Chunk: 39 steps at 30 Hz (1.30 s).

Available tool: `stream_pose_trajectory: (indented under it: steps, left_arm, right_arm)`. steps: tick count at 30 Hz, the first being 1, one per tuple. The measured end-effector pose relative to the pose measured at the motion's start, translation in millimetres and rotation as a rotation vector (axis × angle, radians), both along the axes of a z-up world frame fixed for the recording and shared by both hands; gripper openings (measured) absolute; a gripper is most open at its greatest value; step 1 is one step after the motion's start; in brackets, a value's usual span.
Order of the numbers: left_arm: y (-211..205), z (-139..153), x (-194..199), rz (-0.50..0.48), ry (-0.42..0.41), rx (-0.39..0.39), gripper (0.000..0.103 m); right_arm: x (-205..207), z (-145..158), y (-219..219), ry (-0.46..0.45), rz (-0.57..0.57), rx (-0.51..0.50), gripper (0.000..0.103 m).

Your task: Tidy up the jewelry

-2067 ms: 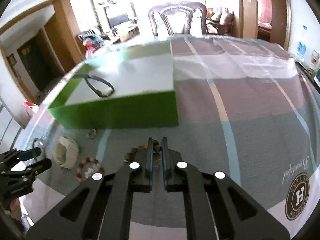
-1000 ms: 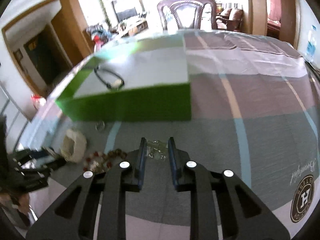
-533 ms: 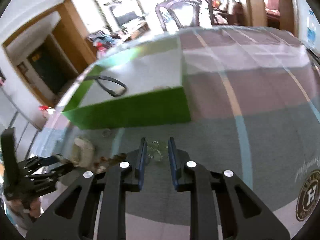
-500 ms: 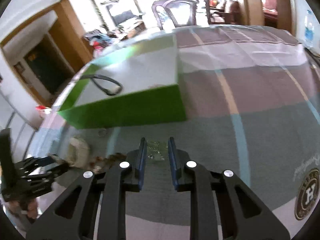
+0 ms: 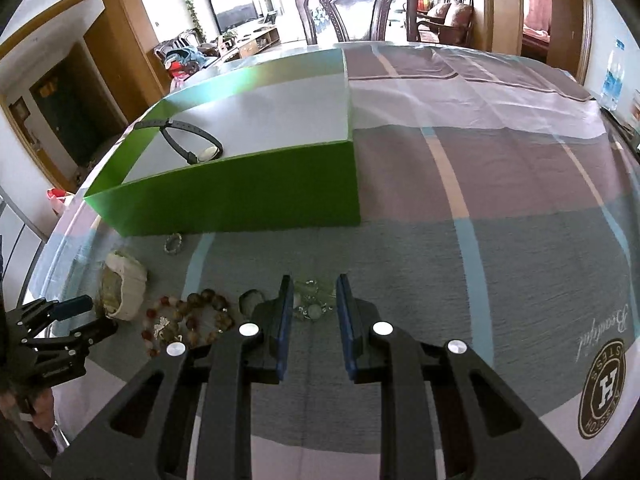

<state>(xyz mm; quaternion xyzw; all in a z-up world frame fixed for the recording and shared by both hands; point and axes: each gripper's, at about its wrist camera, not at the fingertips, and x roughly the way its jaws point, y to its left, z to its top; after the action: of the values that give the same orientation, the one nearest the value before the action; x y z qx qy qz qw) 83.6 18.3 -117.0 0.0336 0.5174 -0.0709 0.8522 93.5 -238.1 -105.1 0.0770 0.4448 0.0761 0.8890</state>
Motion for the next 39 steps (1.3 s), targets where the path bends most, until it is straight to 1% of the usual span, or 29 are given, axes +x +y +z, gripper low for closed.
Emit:
stream_pose_trajectory:
  steps: [2, 4, 6, 8, 10, 11, 12, 17, 20, 21, 22, 23, 24, 28, 34, 36, 39]
  left_arm:
    - [0.2, -0.1, 0.6, -0.002, -0.001, -0.003, 0.064]
    - [0.5, -0.8, -0.5, -0.005, -0.005, -0.004, 0.060]
    - [1.2, -0.5, 1.3, -0.002, -0.010, -0.002, 0.051]
    - [3.4, 0.6, 2.0, 0.002, -0.010, -0.013, 0.047]
    - [5.0, 1.8, 3.2, -0.002, -0.011, -0.031, 0.049]
    - [6.1, 2.1, 4.2, 0.000, -0.012, -0.040, 0.060]
    - [7.1, 2.8, 5.3, 0.003, -0.017, -0.043, 0.068]
    - [9.7, 6.2, 15.1, -0.007, -0.028, -0.076, 0.068]
    - [8.4, 3.7, 21.6, -0.021, -0.021, -0.090, 0.068]
    - [6.8, 2.3, 22.7, -0.031, -0.015, -0.099, 0.061]
    - [5.9, 0.5, 23.6, -0.038, -0.009, -0.105, 0.059]
    - [4.4, 0.6, 22.9, -0.040, -0.017, -0.095, 0.055]
    - [2.0, 0.3, 22.4, -0.046, -0.021, -0.084, 0.055]
    - [0.6, 1.3, 20.2, -0.048, -0.027, -0.082, 0.055]
    - [4.4, 23.4, 6.3, -0.024, -0.097, -0.056, 0.054]
    - [5.9, 30.6, 3.7, -0.012, -0.112, -0.046, 0.033]
    - [9.4, 38.8, 3.2, -0.010, -0.125, -0.060, 0.033]
  right_arm:
    - [-0.3, 0.1, 1.0, 0.001, 0.002, -0.001, 0.022]
    - [0.1, -0.3, 1.5, 0.005, 0.004, -0.002, 0.022]
    - [0.2, -0.8, 2.3, 0.007, 0.005, -0.003, 0.022]
    - [0.4, -0.7, 2.6, 0.006, 0.008, -0.005, 0.022]
    - [0.4, -1.0, 2.9, 0.006, 0.009, -0.005, 0.022]
    - [0.4, -1.2, 3.3, 0.007, 0.010, -0.006, 0.022]
    - [0.5, -1.6, 3.5, 0.009, 0.010, -0.006, 0.022]
    - [0.2, -3.0, 5.7, 0.013, 0.013, -0.012, 0.022]
    - [0.1, -3.2, 5.6, 0.013, 0.013, -0.012, 0.022]
    - [0.1, -3.4, 5.8, 0.014, 0.012, -0.012, 0.022]
    - [0.1, -3.4, 6.0, 0.014, 0.012, -0.012, 0.022]
    - [0.1, -3.2, 5.6, 0.014, 0.013, -0.013, 0.022]
    - [0.1, -3.1, 5.6, 0.013, 0.013, -0.013, 0.022]
    - [-0.1, -3.0, 5.7, 0.011, 0.013, -0.013, 0.022]
    - [-1.5, 1.3, 2.0, -0.004, 0.005, 0.001, 0.022]
    - [-3.5, 6.0, 0.1, -0.019, 0.004, 0.006, 0.022]
    - [-8.4, 16.0, -1.8, -0.045, 0.012, 0.027, 0.022]
